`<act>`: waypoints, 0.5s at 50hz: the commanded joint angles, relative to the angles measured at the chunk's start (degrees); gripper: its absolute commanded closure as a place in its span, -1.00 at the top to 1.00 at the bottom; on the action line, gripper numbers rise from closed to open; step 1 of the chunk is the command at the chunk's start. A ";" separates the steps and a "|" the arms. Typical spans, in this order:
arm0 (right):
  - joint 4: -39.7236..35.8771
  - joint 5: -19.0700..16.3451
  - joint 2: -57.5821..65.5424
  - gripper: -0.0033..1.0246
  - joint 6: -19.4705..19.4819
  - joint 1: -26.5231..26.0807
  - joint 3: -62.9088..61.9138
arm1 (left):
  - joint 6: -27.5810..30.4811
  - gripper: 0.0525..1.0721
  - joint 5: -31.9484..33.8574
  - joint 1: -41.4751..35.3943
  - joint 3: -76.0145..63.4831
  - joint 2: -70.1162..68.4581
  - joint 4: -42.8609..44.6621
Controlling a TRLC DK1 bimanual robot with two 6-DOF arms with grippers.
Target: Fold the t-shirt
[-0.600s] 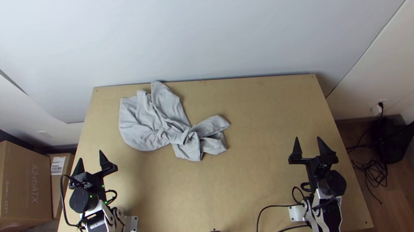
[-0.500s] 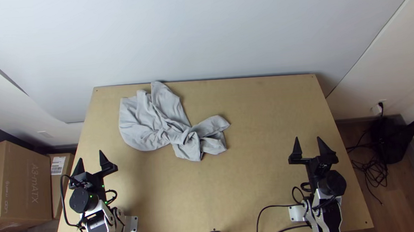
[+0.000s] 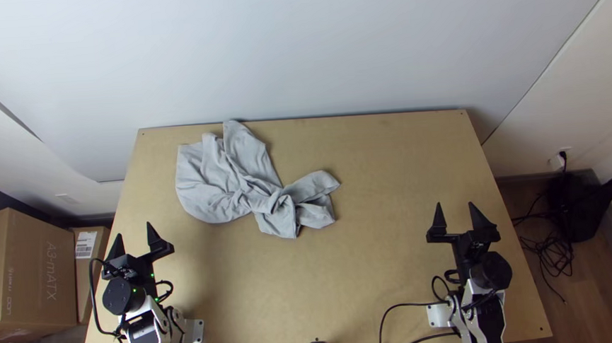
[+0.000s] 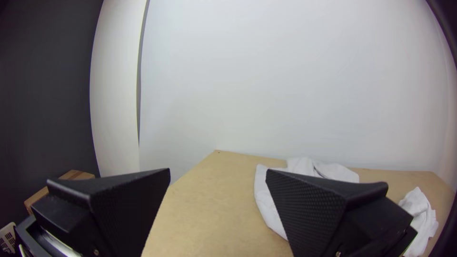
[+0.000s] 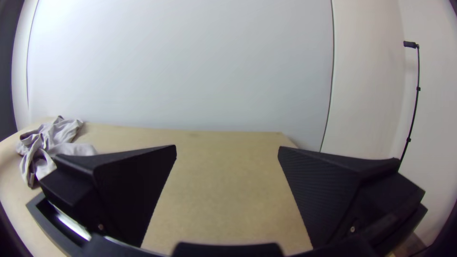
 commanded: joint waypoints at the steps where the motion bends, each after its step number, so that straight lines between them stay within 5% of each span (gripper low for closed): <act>1: -0.28 0.31 -0.47 0.92 -0.88 0.20 -0.71 | 0.53 0.90 0.65 0.16 -2.61 -0.36 -1.06; 25: -0.28 0.31 -0.47 0.92 -0.79 0.20 -0.71 | -0.70 0.90 0.74 -0.98 -2.61 -0.36 -1.06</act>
